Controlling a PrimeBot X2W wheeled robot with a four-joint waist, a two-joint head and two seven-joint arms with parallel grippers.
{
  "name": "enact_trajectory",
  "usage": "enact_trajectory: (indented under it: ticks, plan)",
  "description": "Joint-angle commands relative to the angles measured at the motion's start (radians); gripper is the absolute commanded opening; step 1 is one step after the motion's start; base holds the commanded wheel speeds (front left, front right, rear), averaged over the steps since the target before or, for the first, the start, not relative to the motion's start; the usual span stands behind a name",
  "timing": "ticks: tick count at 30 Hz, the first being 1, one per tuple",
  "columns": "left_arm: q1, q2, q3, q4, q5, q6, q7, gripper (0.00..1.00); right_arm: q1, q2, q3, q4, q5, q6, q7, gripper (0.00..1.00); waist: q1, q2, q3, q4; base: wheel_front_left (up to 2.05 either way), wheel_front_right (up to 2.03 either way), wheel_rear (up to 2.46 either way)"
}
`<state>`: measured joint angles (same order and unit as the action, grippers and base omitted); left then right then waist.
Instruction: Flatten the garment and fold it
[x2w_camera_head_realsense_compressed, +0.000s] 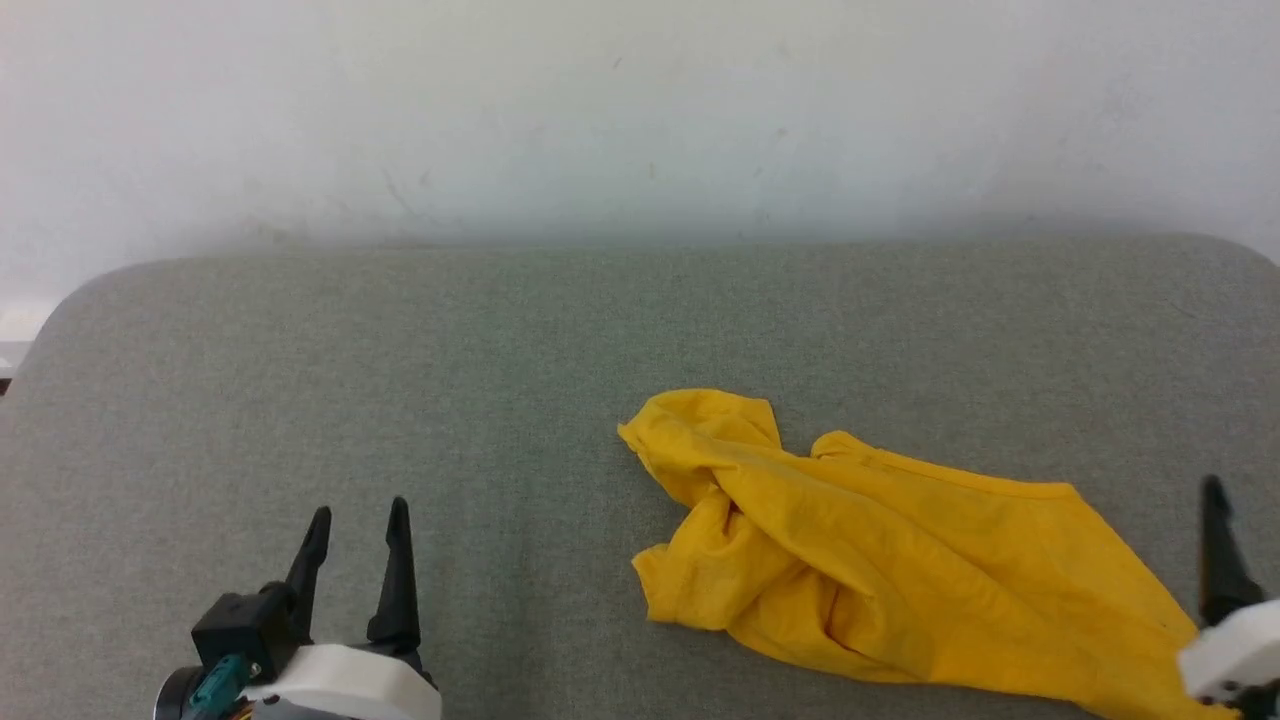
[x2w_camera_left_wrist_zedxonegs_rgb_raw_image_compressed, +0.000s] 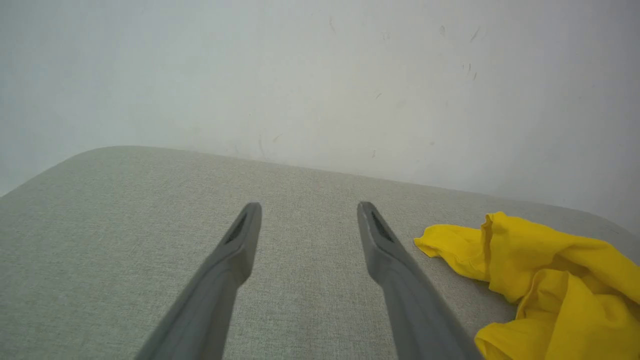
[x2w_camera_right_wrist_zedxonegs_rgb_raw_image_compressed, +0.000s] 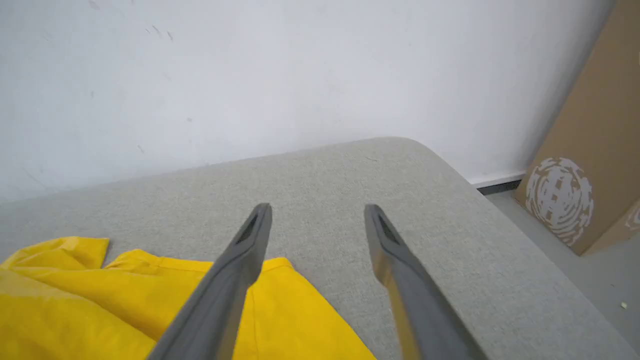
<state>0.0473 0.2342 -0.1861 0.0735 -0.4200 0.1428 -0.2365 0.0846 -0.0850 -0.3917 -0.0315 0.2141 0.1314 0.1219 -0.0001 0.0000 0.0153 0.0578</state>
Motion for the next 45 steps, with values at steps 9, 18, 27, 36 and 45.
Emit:
enact_trajectory:
  ticks: [9, 18, 27, 36, 45]
  plan:
    - [0.03, 0.016, -0.005, -0.003, -0.004, 0.014, 0.019, 1.0, 0.03, 0.018, 0.281, -0.099, -0.073, -0.001, -0.057, 1.0, 0.0001, 0.0, -0.021, 0.002, 0.0, 0.0, 0.0]
    - [-0.005, 0.004, -0.062, -0.031, 0.001, -0.009, 0.063, 1.0, 0.076, 0.029, 0.396, -0.124, -0.064, -0.001, -0.043, 1.0, 0.0001, 0.0, -0.023, -0.011, 0.0, 0.0, 0.0]
    - [-0.216, -0.084, -0.25, 0.043, -0.053, -0.149, 0.295, 1.0, 0.061, 0.032, 0.396, -0.139, -0.075, -0.001, -0.027, 1.0, 0.0001, 0.0, 0.009, -0.04, 0.0, 0.0, 0.0]
    - [-0.327, -0.112, -0.373, 0.245, -0.067, -0.199, 0.565, 1.0, 0.048, 0.034, 0.403, -0.124, -0.072, -0.001, -0.013, 1.0, 0.0001, 0.0, 0.031, -0.085, 0.0, 0.0, 0.0]
    - [-0.254, -0.063, -0.34, 0.132, -0.073, -0.166, 0.513, 0.0, 0.07, 0.035, 0.376, -0.116, -0.063, -0.001, -0.019, 1.0, 0.0001, 0.0, 0.012, -0.049, 0.0, 0.0, 0.0]
